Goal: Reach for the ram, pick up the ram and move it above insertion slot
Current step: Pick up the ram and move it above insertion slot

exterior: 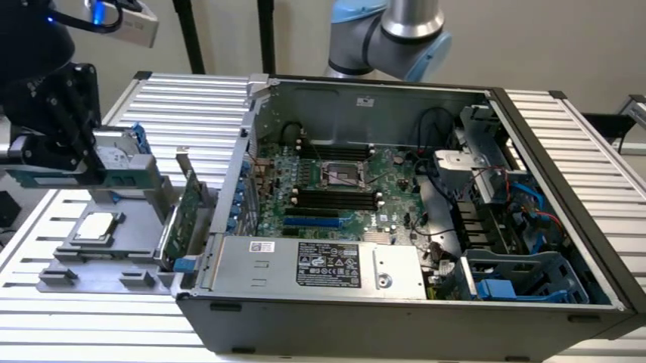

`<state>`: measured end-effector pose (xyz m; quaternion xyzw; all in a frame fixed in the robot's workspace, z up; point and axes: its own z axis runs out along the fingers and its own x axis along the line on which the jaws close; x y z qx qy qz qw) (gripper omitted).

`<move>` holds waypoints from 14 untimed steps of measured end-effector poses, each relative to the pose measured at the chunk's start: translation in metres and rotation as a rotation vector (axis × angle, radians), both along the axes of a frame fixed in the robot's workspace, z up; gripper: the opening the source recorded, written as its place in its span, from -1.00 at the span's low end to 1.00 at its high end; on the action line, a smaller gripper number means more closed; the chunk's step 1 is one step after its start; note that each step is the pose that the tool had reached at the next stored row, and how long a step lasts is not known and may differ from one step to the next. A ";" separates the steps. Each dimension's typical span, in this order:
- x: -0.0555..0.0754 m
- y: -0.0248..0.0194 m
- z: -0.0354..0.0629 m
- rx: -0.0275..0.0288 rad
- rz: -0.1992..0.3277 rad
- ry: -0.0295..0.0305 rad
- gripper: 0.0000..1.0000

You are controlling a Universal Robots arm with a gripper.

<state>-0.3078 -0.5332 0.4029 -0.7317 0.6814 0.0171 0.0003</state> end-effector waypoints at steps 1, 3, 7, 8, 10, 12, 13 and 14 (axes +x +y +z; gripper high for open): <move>0.004 0.0002 0.0024 0.0002 0.000 -0.0001 -0.73; 0.012 0.0007 0.0071 0.0005 0.000 -0.0001 -0.73; 0.027 0.0020 0.0146 0.0008 0.000 -0.0001 -0.73; 0.031 0.0023 0.0160 0.0008 0.000 -0.0001 -0.73; 0.038 0.0033 0.0182 0.0009 0.000 0.0000 -0.73; 0.044 0.0044 0.0197 0.0010 0.000 -0.0001 -0.73; 0.048 0.0050 0.0202 0.0010 0.000 0.0000 -0.73; 0.051 0.0058 0.0205 0.0010 0.000 -0.0001 -0.73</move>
